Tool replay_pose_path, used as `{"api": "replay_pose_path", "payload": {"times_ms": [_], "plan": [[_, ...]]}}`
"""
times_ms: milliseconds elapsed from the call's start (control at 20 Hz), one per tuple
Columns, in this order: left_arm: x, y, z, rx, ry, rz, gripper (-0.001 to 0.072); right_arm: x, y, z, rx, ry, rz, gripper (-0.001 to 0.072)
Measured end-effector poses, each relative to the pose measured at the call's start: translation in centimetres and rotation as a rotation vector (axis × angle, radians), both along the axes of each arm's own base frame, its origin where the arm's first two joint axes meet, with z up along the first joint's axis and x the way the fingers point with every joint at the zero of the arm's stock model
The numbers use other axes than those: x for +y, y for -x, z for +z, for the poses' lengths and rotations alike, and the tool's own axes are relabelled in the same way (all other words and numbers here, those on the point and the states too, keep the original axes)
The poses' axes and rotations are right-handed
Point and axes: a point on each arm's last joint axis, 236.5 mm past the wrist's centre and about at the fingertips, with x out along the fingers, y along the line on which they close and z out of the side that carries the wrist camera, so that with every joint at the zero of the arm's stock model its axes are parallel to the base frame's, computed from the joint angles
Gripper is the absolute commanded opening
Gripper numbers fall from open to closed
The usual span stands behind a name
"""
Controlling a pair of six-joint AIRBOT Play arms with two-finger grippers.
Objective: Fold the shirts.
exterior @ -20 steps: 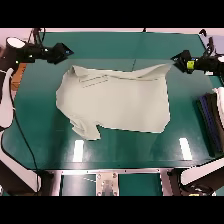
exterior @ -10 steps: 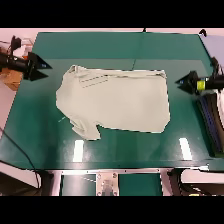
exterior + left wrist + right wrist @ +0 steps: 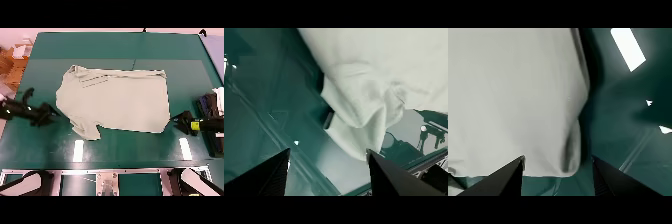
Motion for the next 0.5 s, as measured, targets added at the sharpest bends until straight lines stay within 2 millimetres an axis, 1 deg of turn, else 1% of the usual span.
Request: {"api": "replay_pose_path", "payload": {"times_ms": [100, 200, 350, 400, 450, 500], "plan": [[-0.4, -0.2, -1.4, -0.025, 0.012, 0.048, 0.0567, 0.1, 0.5, -1.1, 0.014, 0.009, -0.017, 0.0493], [-1.0, -1.4, -1.9, -0.07, 0.048, 0.1, 0.0484, 0.4, 0.8, -2.1, 0.031, 0.013, -0.017, 0.0491], [-1.8, -2.7, -2.7, -0.104, 0.09, 0.141, 0.0477, 1.6, 0.8, -3.1, 0.053, -0.006, 0.004, 0.0487], [-2.1, -2.7, -3.1, -0.102, 0.096, 0.138, 0.0477, 2.2, 0.8, -3.5, 0.064, -0.013, 0.02, 0.0437], [-2.4, -2.9, -3.5, -0.101, 0.098, 0.136, 0.0476, 2.5, 0.8, -3.9, 0.072, -0.008, 0.032, 0.0346], [-2.7, -3.0, -3.9, -0.099, 0.096, 0.135, 0.0257, 2.9, 0.8, -4.4, 0.08, -0.012, 0.041, 0.0276]]}}
